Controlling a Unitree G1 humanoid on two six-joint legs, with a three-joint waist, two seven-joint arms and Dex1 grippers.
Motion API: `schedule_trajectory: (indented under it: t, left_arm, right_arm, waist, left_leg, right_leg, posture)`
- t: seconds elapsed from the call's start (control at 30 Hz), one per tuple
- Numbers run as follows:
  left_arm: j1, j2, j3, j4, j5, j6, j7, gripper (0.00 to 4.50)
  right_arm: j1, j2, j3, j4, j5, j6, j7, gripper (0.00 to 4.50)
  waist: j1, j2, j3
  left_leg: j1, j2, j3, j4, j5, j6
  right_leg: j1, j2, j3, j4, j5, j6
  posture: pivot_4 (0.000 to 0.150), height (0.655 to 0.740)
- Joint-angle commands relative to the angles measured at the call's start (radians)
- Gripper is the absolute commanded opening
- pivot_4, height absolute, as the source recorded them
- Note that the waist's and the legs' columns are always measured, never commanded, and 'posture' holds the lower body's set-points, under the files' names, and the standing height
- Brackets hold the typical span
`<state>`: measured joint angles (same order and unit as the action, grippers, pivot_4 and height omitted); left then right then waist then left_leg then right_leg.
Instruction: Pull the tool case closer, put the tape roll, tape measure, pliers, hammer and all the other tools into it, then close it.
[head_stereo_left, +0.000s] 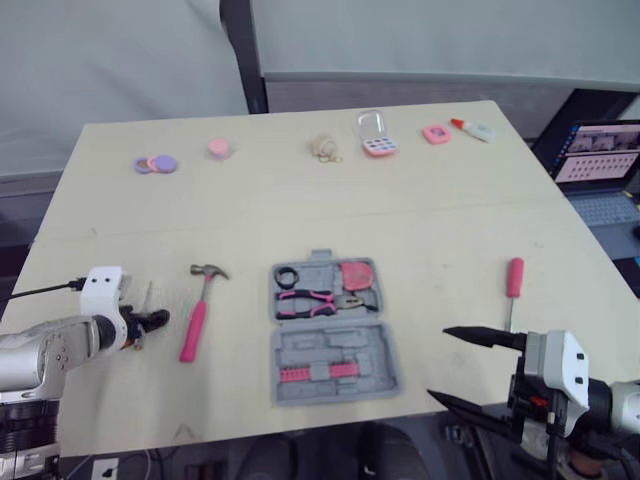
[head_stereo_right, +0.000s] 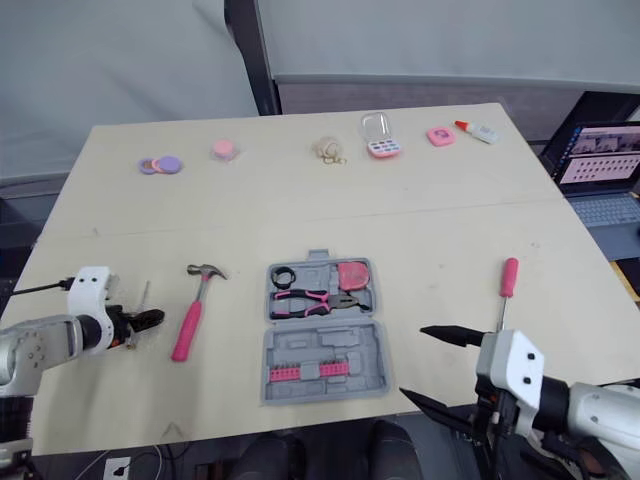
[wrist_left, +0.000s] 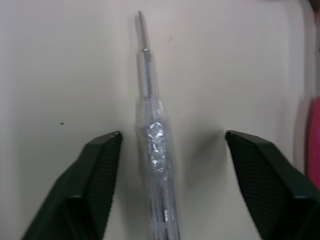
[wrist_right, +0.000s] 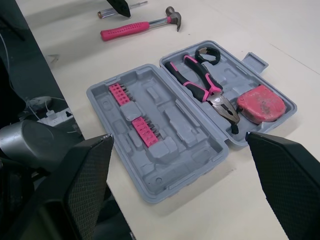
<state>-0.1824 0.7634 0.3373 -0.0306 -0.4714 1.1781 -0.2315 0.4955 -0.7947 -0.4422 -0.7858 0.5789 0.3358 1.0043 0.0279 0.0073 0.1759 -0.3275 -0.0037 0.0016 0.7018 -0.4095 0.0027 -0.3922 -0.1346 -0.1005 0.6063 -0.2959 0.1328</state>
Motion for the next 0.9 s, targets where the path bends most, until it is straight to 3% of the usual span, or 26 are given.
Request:
schedule_trajectory:
  t: [0.03, 0.13, 0.17, 0.4, 0.57, 0.67, 0.9]
  left_arm:
    - [0.008, -0.021, 0.003, -0.005, 0.01, 0.023, -0.01, 1.78]
    - [0.006, -0.031, 0.007, -0.006, 0.024, 0.03, -0.007, 0.22]
    - [0.006, -0.034, 0.008, -0.005, 0.028, 0.031, -0.007, 0.02]
    - [0.001, -0.034, 0.001, -0.001, 0.059, 0.031, -0.009, 0.02]
    - [0.001, 0.049, 0.023, -0.049, 0.07, 0.011, -0.052, 0.02]
    - [-0.033, 0.123, -0.017, -0.063, 0.056, -0.009, -0.133, 0.02]
    - [-0.143, 0.32, -0.232, -0.165, -0.007, -0.075, -0.471, 0.02]
  right_arm:
    - [0.001, -0.01, -0.029, -0.026, 0.008, 0.001, -0.007, 4.5]
    - [0.0, -0.013, -0.03, -0.022, 0.008, 0.004, -0.005, 4.5]
    - [0.0, -0.014, -0.03, -0.021, 0.008, 0.005, -0.004, 4.5]
    - [0.006, -0.01, -0.037, -0.016, 0.011, 0.013, -0.01, 4.5]
    - [0.017, -0.002, -0.066, 0.013, 0.012, 0.001, 0.001, 4.5]
    - [0.009, -0.002, -0.067, 0.026, 0.017, -0.006, 0.008, 4.5]
    - [-0.022, 0.004, -0.041, 0.034, 0.015, -0.012, 0.004, 4.5]
  waist:
    - [0.0, 0.0, 0.0]
    - [0.0, 0.0, 0.0]
    - [0.0, 0.0, 0.0]
    - [0.0, 0.001, -0.001]
    - [-0.002, 0.0, 0.0]
    - [-0.003, -0.003, -0.001]
    - [-0.002, -0.003, -0.001]
  left_leg:
    - [0.0, 0.0, 0.0, 0.0, 0.0, 0.0]
    - [0.0, 0.0, 0.0, 0.0, 0.0, 0.0]
    - [0.0, 0.0, 0.0, 0.0, 0.0, 0.0]
    - [0.001, 0.0, 0.0, 0.0, 0.0, 0.0]
    - [0.001, 0.0, -0.001, 0.0, 0.0, 0.0]
    - [0.001, 0.001, -0.001, -0.001, 0.0, 0.0]
    - [-0.001, 0.0, 0.0, -0.001, 0.0, 0.0]
  right_leg:
    - [0.0, 0.0, 0.0, 0.0, 0.0, 0.0]
    - [0.0, 0.0, 0.0, 0.0, 0.0, 0.0]
    - [0.0, 0.0, 0.0, 0.0, 0.0, 0.0]
    - [0.001, 0.0, 0.0, 0.0, 0.0, 0.0]
    - [0.0, 0.0, 0.0, 0.0, 0.0, 0.0]
    - [0.0, 0.001, 0.0, 0.0, 0.0, 0.0]
    - [-0.001, 0.0, -0.001, -0.001, 0.0, 0.0]
  posture:
    - [0.15, 0.74]
    - [0.15, 0.74]
    - [0.15, 0.74]
    - [0.15, 0.74]
    - [0.15, 0.74]
    - [0.15, 0.74]
    - [0.15, 0.74]
